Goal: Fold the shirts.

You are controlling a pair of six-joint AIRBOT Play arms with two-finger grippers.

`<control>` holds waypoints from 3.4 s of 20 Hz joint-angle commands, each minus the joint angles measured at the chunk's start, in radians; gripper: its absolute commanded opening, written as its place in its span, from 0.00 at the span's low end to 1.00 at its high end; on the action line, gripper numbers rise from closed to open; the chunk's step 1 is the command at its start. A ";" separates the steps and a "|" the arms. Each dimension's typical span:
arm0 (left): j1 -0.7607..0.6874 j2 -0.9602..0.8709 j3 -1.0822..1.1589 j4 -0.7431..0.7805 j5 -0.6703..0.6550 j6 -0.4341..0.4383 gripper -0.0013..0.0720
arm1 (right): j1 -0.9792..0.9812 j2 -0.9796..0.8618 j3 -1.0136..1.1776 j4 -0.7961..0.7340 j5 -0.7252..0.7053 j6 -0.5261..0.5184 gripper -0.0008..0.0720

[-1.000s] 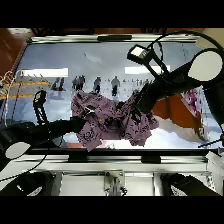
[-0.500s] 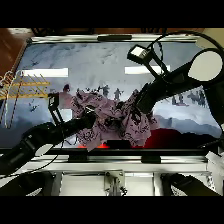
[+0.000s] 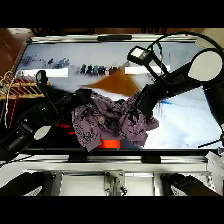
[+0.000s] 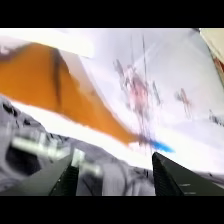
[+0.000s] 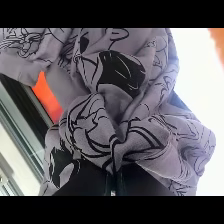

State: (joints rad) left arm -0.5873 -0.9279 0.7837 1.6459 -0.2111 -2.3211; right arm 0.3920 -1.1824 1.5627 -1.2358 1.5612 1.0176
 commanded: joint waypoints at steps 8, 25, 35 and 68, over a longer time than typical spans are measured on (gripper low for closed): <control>0.021 -0.298 0.167 0.000 0.186 0.032 0.73 | 0.000 0.000 0.000 0.023 -0.007 0.024 0.11; 0.003 -0.243 0.320 0.001 -0.108 0.328 0.10 | 0.000 0.001 0.000 -0.004 -0.105 0.037 0.20; 0.017 -0.222 0.676 0.089 -0.378 0.515 0.10 | 0.000 0.232 0.003 -0.201 -0.196 0.025 0.65; 0.124 -0.230 0.836 0.116 -0.373 0.686 0.10 | 0.541 -0.119 0.002 0.048 -0.898 0.317 0.88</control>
State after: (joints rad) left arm -0.4629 -1.1580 1.6184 1.7618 -0.5842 -1.6360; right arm 0.9173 -1.2716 1.5635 -1.1259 0.6907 1.3338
